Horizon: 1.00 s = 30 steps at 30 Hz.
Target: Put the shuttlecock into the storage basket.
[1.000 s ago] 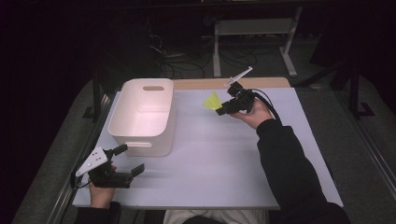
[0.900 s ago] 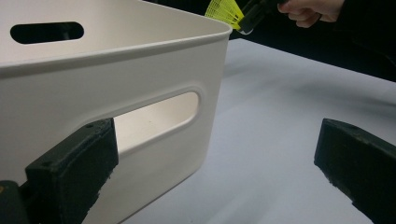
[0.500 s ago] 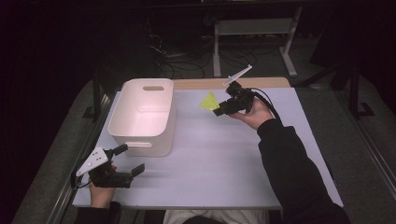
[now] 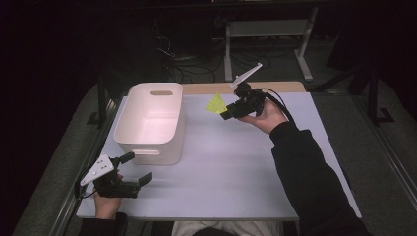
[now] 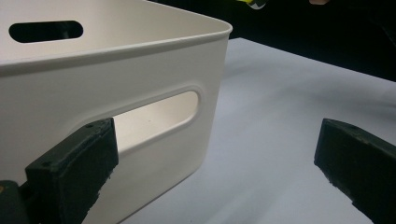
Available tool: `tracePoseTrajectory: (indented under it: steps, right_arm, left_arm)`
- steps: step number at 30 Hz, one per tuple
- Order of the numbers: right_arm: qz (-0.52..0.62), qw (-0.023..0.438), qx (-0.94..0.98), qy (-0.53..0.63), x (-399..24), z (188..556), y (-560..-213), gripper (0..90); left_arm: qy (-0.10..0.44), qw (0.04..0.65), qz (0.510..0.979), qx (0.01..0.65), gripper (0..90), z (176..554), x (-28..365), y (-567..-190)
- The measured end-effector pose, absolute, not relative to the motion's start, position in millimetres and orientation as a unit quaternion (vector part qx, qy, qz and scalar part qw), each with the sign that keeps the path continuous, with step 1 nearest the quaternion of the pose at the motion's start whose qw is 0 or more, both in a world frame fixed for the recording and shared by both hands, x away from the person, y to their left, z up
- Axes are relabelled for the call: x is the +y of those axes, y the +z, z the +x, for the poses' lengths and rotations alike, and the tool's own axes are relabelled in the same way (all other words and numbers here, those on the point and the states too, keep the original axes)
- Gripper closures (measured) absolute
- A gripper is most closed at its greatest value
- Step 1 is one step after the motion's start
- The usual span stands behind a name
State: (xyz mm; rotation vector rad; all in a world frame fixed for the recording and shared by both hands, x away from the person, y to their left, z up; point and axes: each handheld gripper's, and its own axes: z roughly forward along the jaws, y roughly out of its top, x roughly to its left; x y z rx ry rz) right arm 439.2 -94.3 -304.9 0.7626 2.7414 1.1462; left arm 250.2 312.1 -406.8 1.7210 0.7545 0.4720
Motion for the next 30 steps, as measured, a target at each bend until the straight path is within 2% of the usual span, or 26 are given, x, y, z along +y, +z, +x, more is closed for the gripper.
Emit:
tracePoseTrajectory:
  steps: [30]
  right_arm:
    - [0.192,0.041,0.907,0.373,-44,430,-269,63.7]
  left_arm:
    - [0.199,0.566,0.733,0.319,0.0,250,312,-407]
